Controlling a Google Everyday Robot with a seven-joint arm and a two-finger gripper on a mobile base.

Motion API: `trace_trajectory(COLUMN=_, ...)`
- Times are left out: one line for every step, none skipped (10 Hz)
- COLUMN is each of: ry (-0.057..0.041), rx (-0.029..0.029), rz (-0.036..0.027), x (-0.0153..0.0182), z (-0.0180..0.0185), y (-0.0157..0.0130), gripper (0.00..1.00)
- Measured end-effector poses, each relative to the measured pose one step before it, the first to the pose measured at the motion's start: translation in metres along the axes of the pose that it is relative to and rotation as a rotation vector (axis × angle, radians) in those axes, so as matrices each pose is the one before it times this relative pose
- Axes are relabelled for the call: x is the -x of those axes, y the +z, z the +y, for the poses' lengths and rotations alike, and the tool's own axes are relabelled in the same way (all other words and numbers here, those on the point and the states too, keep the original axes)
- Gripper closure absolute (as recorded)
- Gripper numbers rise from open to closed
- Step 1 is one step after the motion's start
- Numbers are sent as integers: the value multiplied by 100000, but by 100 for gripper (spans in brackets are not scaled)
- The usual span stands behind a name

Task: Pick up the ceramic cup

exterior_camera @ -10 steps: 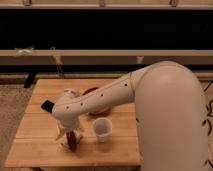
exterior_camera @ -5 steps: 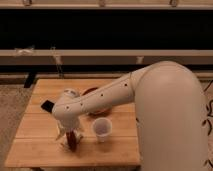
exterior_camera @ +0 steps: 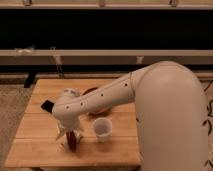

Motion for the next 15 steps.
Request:
trace_trajectory(ry=-504, rx=-214, rz=418, x=-358, z=142, y=-807, gripper=20)
trace_trajectory(ry=-550, rx=-48, rz=575, x=-280, z=79, y=-1552, gripper=20)
trace_trajectory(ry=-461, rx=383, rz=624, x=-44, z=68, y=-1231, gripper=20)
trace_trajectory(ry=-547, rx=618, rz=713, x=41, z=71, y=-1634, gripper=20)
trace_trajectory(ry=-421, rx=761, rz=651, x=185, z=-9, y=-1380, gripper=20)
trace_trajectory(ry=-37, rx=1176, rz=840, x=631, z=236, y=-1502, gripper=20)
trace_trajectory(ry=469, rx=1215, rz=824, x=659, z=345, y=-950, gripper=20)
trace_trajectory(ry=421, rx=1074, rz=289, x=517, z=95, y=-452, gripper=20)
trace_trajectory(ry=648, rx=1035, rz=441, x=607, z=121, y=-449, gripper=20)
trace_trajectory(ry=1783, rx=1116, rz=185, x=621, z=807, y=-243, gripper=20)
trace_trajectory(ry=1498, rx=374, rz=-15, x=499, z=607, y=12, gripper=20)
trace_trajectory(ry=2795, rx=476, rz=-123, x=695, z=1148, y=138, gripper=20)
trace_trajectory(ry=2299, rx=153, rz=-89, x=382, z=926, y=225, gripper=20)
trace_trajectory(ry=2014, rx=630, rz=-315, x=263, z=765, y=350, gripper=20)
trace_trajectory(ry=1380, rx=234, rz=-268, x=210, z=655, y=465, gripper=20)
